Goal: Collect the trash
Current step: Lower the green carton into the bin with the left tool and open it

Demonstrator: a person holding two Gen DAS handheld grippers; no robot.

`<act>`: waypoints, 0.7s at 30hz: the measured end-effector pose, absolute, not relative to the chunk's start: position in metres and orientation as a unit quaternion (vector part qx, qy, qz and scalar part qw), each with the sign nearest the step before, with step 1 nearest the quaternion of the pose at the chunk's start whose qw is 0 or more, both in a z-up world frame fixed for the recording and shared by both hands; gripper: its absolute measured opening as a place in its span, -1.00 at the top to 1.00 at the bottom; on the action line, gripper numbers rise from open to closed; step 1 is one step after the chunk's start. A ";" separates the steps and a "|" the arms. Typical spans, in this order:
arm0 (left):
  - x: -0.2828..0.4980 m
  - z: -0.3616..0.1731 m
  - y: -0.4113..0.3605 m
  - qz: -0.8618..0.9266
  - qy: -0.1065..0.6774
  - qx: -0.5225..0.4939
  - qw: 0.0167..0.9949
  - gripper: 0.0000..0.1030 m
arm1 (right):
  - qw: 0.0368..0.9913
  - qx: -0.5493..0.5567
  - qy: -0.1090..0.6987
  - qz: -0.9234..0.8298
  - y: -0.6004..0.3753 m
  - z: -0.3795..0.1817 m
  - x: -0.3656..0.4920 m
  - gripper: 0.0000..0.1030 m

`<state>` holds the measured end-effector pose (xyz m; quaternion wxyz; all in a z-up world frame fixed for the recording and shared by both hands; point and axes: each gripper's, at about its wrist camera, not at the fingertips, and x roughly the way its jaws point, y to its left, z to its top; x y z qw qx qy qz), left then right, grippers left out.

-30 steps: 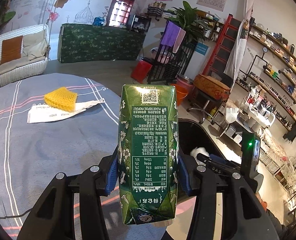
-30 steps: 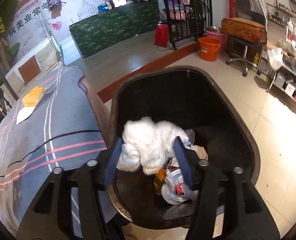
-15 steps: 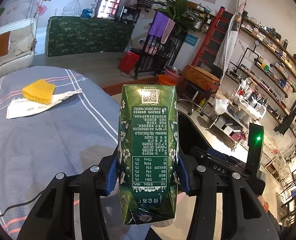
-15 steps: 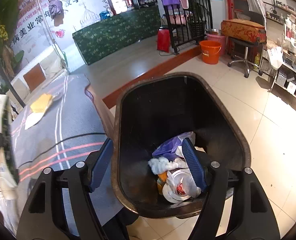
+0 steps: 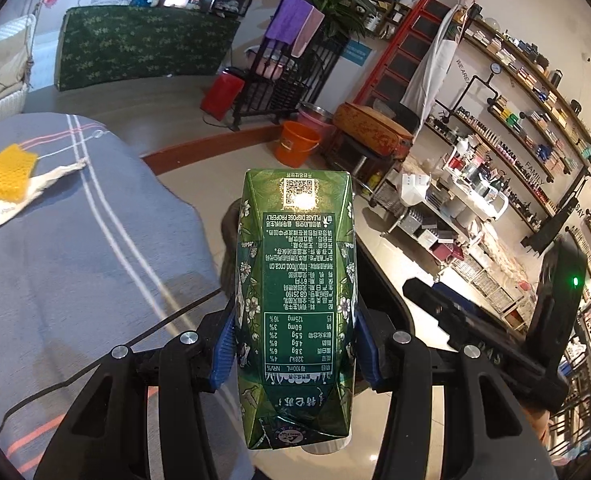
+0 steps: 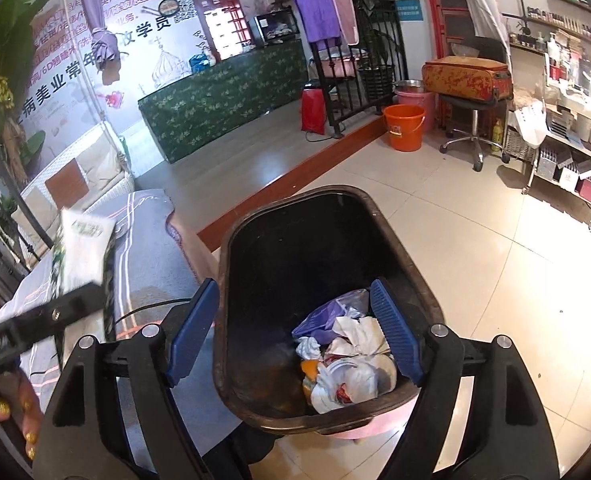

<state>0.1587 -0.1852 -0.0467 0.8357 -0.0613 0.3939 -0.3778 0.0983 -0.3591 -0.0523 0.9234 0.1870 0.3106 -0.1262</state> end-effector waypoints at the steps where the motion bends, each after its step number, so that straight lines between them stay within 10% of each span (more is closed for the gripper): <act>1: 0.160 -0.047 -0.191 -0.381 0.395 -0.059 0.834 0.05 | 0.922 0.189 0.311 -0.130 -0.363 -0.054 0.097 -0.51; 15: 0.165 -0.067 -0.267 -0.414 0.434 -0.012 0.800 0.04 | 0.906 0.221 0.296 -0.205 -0.409 -0.058 0.074 -0.51; 21: 0.164 -0.065 -0.271 -0.418 0.426 -0.018 0.802 -0.58 | 0.900 0.228 0.297 -0.223 -0.419 -0.060 0.071 -0.51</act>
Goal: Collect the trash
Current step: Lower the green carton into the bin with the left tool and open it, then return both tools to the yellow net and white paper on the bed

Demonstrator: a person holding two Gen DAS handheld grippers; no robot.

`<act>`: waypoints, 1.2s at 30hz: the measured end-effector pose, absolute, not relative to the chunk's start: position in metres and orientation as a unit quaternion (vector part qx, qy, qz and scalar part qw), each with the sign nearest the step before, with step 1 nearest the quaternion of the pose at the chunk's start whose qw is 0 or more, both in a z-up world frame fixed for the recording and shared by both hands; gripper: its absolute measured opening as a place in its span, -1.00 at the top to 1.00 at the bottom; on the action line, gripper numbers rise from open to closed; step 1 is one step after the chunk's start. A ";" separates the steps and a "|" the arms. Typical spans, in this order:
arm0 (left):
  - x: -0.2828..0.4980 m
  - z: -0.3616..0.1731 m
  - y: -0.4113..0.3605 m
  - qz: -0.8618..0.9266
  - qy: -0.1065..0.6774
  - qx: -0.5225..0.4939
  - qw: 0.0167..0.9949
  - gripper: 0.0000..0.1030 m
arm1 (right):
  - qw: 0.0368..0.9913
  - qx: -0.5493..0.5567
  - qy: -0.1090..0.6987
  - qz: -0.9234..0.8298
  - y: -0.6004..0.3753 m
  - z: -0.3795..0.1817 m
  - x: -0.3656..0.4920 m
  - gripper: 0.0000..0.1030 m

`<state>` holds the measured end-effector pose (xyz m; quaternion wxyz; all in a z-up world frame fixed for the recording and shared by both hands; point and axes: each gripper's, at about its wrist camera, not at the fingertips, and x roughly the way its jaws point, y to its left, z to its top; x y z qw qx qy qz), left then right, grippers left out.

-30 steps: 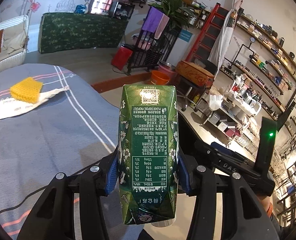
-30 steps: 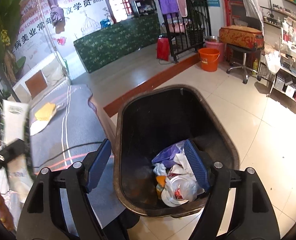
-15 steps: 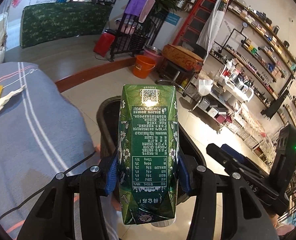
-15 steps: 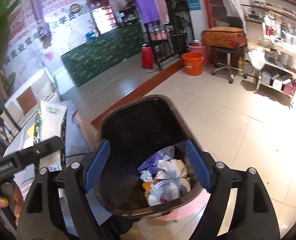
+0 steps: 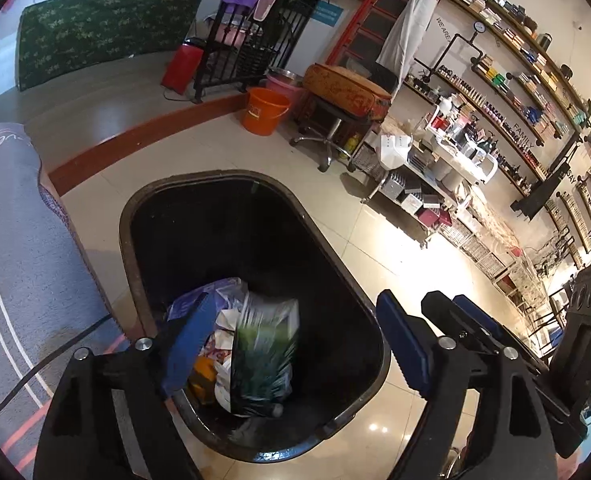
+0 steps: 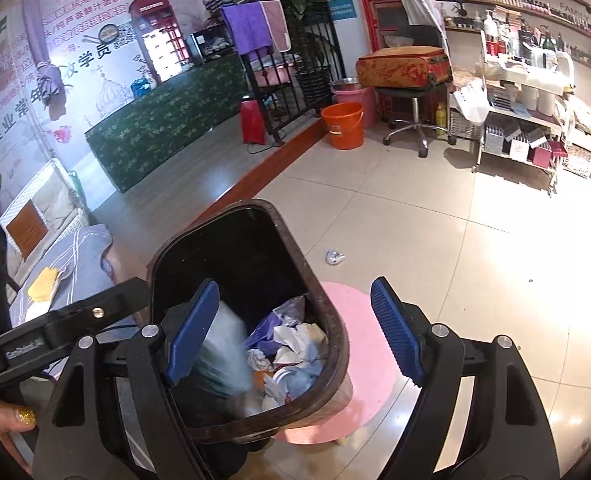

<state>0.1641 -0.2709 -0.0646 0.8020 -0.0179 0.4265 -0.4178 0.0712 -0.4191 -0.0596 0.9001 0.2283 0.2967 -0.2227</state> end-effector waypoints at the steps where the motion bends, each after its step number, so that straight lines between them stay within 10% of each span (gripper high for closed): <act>1: 0.163 -0.064 -0.270 -0.418 0.425 -0.014 0.802 -0.60 | 0.900 0.229 0.296 -0.224 -0.419 -0.059 0.071 -0.51; 36: 0.141 -0.035 -0.113 -0.273 0.362 -0.035 0.891 -0.86 | 0.927 0.160 0.327 -0.085 -0.295 -0.046 0.136 -0.56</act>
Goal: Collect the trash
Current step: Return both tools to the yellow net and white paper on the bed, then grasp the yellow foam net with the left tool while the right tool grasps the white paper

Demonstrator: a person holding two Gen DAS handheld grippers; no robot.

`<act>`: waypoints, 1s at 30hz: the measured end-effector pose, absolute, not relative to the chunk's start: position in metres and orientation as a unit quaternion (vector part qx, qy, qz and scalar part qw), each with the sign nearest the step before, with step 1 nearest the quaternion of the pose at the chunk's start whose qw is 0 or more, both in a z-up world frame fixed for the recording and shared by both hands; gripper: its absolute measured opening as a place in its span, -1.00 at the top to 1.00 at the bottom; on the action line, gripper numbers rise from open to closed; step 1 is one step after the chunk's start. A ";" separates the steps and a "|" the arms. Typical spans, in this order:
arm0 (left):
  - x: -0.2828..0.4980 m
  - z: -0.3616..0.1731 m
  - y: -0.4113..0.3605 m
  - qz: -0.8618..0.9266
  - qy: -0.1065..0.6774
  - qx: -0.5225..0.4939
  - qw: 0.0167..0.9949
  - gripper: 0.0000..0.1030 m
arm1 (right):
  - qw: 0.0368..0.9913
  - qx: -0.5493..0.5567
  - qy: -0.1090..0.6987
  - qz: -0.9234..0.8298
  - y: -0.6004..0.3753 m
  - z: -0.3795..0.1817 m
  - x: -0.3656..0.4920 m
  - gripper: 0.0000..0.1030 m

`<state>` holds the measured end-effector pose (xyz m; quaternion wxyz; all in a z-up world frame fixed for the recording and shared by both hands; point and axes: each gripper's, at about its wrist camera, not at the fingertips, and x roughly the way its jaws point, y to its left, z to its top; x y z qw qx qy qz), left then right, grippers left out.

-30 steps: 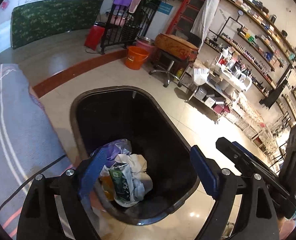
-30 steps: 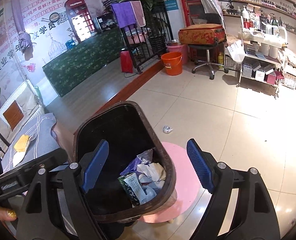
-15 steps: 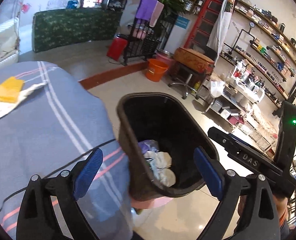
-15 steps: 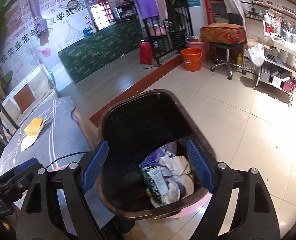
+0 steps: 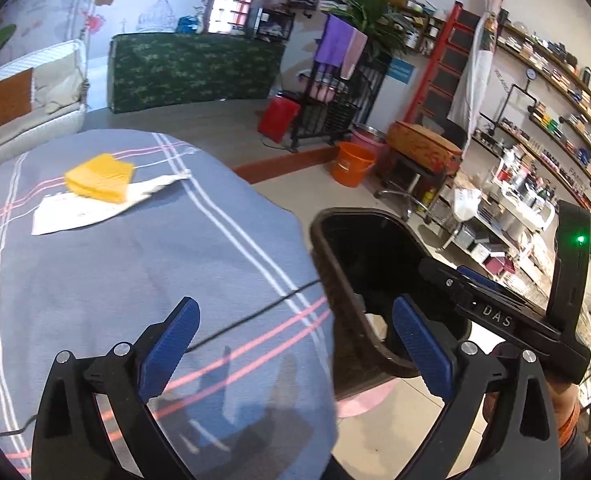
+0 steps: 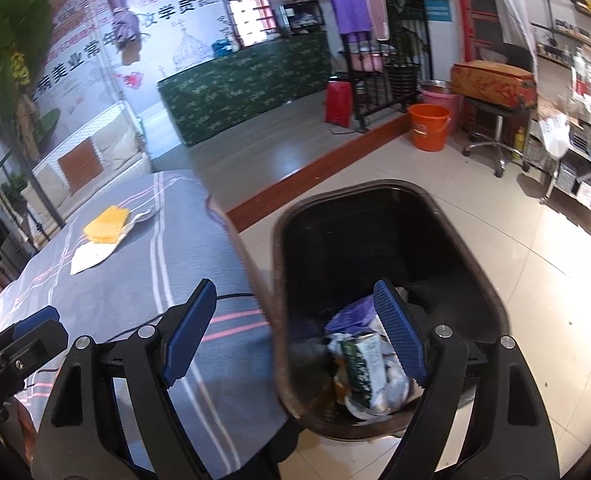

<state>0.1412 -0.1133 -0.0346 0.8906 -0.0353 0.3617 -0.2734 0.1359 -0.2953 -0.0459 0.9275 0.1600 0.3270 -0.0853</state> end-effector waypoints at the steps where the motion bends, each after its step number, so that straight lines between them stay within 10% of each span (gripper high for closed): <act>1: 0.143 -0.034 -0.107 -0.268 0.363 -0.040 0.892 -0.86 | 0.928 0.157 0.327 -0.080 -0.291 -0.045 0.138 -0.56; 30: 0.249 -0.045 0.030 -0.127 0.368 -0.064 0.919 -0.84 | 0.920 0.072 0.370 0.111 -0.147 -0.027 0.275 -0.56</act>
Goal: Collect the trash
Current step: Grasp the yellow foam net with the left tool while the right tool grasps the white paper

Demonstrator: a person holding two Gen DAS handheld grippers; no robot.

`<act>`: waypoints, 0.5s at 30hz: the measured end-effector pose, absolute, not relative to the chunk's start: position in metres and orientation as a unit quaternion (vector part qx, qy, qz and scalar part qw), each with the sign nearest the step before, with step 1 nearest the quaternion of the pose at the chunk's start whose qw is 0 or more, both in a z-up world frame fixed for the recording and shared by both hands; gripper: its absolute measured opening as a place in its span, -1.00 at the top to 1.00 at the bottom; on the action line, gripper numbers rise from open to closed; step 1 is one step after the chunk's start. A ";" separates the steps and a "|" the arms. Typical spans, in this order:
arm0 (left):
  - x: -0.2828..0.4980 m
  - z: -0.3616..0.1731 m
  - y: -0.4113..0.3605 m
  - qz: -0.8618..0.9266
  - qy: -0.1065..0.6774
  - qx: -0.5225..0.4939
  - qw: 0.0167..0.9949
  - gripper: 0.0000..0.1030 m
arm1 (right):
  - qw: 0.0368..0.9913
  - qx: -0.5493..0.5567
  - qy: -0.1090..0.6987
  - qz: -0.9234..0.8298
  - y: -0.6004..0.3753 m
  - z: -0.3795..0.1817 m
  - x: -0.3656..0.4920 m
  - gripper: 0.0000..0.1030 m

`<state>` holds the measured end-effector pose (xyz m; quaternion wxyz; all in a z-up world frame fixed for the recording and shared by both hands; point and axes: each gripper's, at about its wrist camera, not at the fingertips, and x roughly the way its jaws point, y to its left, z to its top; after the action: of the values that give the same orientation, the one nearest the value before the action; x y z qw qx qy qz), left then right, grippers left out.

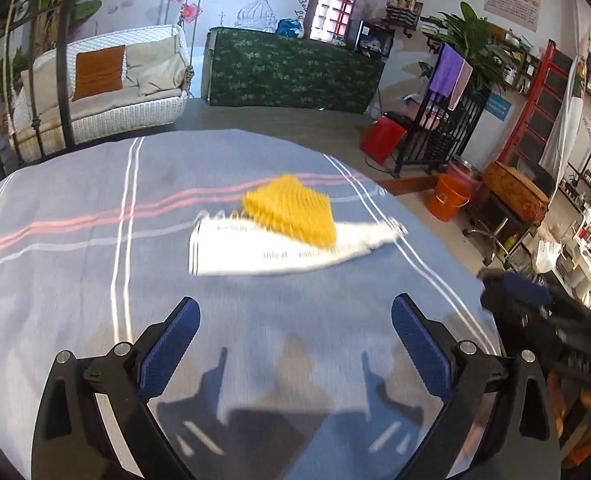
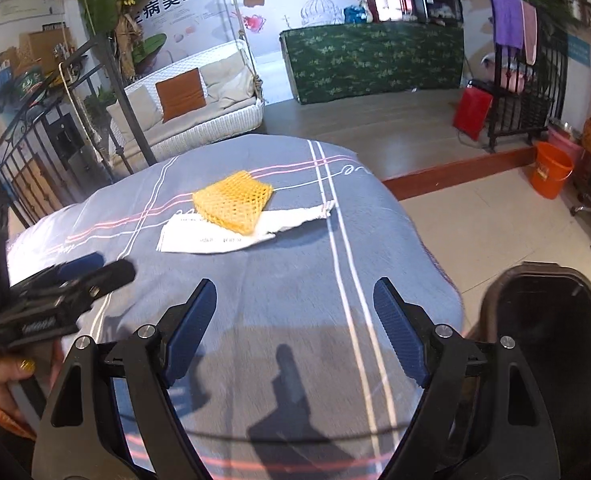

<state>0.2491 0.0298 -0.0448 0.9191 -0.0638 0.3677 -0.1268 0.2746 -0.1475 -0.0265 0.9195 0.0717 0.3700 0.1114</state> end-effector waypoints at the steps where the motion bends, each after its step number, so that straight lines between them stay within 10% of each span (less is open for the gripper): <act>1: 0.258 -0.044 0.029 -0.127 0.369 -0.063 0.918 -0.84 | 0.918 0.074 0.373 0.113 -0.146 -0.028 0.282 -0.56; 15: 0.381 -0.078 0.031 -0.177 0.435 -0.086 0.879 -0.56 | 0.871 0.141 0.451 0.136 -0.122 -0.069 0.377 -0.34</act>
<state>0.3809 0.0309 -0.0779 0.8787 -0.0864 0.4350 -0.1766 0.3768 -0.1218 -0.0694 0.8706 0.1412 0.4514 0.1357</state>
